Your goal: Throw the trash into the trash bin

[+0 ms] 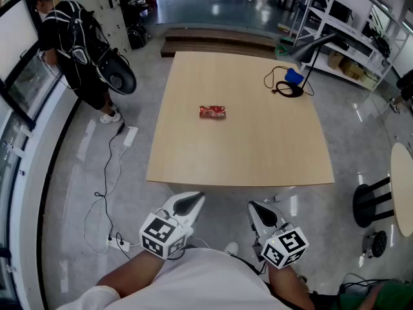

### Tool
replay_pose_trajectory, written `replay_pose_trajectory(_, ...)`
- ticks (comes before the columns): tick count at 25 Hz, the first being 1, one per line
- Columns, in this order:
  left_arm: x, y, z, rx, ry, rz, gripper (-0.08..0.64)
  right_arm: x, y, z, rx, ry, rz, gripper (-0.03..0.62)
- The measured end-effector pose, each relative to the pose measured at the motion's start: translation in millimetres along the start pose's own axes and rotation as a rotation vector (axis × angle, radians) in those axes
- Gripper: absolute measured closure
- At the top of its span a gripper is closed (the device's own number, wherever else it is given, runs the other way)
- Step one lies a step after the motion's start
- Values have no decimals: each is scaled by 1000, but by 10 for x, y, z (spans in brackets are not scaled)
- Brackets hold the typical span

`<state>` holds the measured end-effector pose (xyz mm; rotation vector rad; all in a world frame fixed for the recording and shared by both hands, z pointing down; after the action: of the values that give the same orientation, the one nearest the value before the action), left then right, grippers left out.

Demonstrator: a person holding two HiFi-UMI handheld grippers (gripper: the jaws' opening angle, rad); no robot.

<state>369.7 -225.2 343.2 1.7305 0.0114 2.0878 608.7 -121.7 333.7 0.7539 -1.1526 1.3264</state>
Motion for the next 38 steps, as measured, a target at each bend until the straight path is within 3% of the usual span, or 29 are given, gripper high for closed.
replay_pose_trajectory(14, -58, -12, 52, 18, -1, 30, 551, -14, -6, 5, -7, 0, -19, 591)
replay_pose_trajectory(20, -59, -9, 25, 22, -2, 26, 552, -77, 115, -19, -89, -69, -3, 591)
replay_pose_trajectory(25, -14, 19, 7, 4, -13, -27, 551, -50, 137, -18, -73, -51, -20, 591)
replay_pose_trajectory(38, 24, 30, -111, -20, -21, -18, 551, -8, 183, 5, -66, -35, -18, 591)
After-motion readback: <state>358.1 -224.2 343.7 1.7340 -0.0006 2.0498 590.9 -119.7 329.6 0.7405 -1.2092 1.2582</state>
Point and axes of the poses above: the fingertips, and each gripper's own axes: z forward along the fingers, y to its left, x out of its underside, the point moved 10 cm from there along -z, backward along the fingers, and after that the axes turned 10 degrees about x, right-handed, at the moved point
